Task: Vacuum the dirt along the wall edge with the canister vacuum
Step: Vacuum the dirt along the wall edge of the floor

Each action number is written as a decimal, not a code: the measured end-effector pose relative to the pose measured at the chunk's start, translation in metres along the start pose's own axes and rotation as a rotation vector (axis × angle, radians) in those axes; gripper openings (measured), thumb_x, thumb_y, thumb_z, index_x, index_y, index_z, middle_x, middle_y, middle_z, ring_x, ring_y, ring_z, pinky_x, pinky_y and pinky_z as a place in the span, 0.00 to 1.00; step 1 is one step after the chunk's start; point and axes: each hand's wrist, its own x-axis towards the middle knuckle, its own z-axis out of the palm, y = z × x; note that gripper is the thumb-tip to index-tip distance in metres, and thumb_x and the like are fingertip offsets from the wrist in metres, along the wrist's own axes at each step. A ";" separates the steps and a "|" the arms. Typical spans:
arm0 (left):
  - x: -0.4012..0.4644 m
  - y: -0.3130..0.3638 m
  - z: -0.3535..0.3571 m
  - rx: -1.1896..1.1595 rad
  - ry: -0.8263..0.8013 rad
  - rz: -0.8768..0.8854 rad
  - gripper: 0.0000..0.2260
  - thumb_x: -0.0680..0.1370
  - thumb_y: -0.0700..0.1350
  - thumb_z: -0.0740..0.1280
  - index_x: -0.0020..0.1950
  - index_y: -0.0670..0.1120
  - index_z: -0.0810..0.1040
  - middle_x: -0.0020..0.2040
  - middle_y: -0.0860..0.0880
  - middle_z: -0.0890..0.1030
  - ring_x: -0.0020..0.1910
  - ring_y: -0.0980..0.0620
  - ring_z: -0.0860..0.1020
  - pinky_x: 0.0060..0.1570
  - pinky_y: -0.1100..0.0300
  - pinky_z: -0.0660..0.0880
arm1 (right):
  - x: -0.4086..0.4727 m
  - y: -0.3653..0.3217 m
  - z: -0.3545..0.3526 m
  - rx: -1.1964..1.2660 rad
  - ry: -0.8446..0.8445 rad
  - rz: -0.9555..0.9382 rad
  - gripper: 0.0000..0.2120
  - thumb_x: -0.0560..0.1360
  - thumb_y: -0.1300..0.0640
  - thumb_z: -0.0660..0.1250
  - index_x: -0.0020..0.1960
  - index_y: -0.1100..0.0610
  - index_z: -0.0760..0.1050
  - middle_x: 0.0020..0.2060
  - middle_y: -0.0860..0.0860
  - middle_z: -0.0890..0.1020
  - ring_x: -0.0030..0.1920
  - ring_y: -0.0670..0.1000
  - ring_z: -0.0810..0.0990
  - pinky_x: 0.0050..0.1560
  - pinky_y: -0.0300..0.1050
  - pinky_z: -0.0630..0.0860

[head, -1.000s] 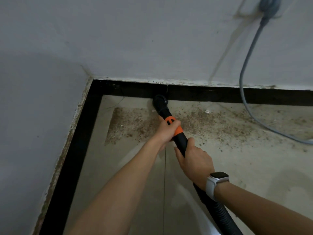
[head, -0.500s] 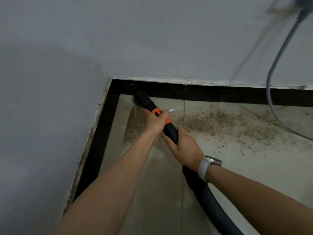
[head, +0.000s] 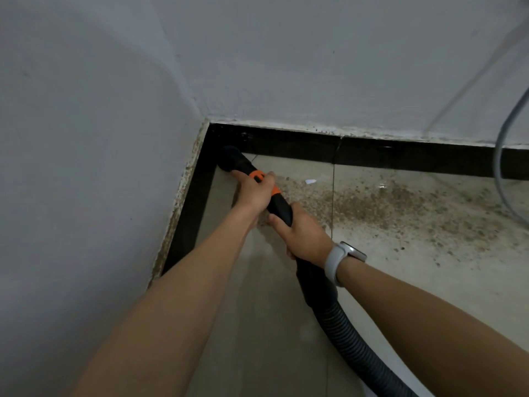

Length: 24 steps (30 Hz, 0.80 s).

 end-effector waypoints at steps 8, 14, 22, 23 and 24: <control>-0.047 -0.020 -0.001 -0.062 0.057 -0.046 0.38 0.80 0.46 0.60 0.76 0.42 0.33 0.71 0.40 0.67 0.66 0.43 0.69 0.66 0.53 0.67 | -0.041 0.009 -0.008 -0.148 -0.074 -0.050 0.14 0.78 0.46 0.61 0.50 0.57 0.64 0.34 0.55 0.77 0.31 0.57 0.77 0.34 0.51 0.75; -0.108 -0.056 0.000 -0.109 0.136 -0.115 0.37 0.81 0.47 0.59 0.75 0.38 0.33 0.71 0.39 0.67 0.63 0.47 0.70 0.45 0.73 0.61 | -0.093 0.028 -0.001 -0.296 -0.180 -0.101 0.15 0.78 0.44 0.60 0.52 0.56 0.65 0.36 0.52 0.77 0.30 0.51 0.74 0.35 0.48 0.71; -0.171 -0.092 0.002 -0.116 0.113 -0.209 0.37 0.82 0.50 0.57 0.74 0.41 0.30 0.58 0.48 0.69 0.46 0.57 0.71 0.45 0.69 0.65 | -0.146 0.055 0.009 -0.466 -0.246 -0.168 0.14 0.78 0.41 0.59 0.51 0.51 0.62 0.42 0.53 0.79 0.40 0.54 0.78 0.34 0.43 0.64; -0.173 -0.093 0.004 -0.119 0.101 -0.215 0.37 0.82 0.50 0.57 0.74 0.42 0.30 0.59 0.47 0.69 0.48 0.56 0.70 0.45 0.68 0.65 | -0.149 0.057 0.009 -0.478 -0.229 -0.161 0.14 0.78 0.41 0.58 0.51 0.51 0.62 0.41 0.53 0.80 0.40 0.54 0.79 0.33 0.43 0.63; -0.172 -0.091 0.007 -0.124 0.091 -0.218 0.37 0.82 0.50 0.57 0.74 0.42 0.30 0.60 0.47 0.69 0.49 0.56 0.69 0.46 0.68 0.65 | -0.150 0.058 0.007 -0.486 -0.205 -0.158 0.14 0.77 0.41 0.59 0.51 0.50 0.61 0.41 0.53 0.80 0.40 0.54 0.79 0.33 0.43 0.63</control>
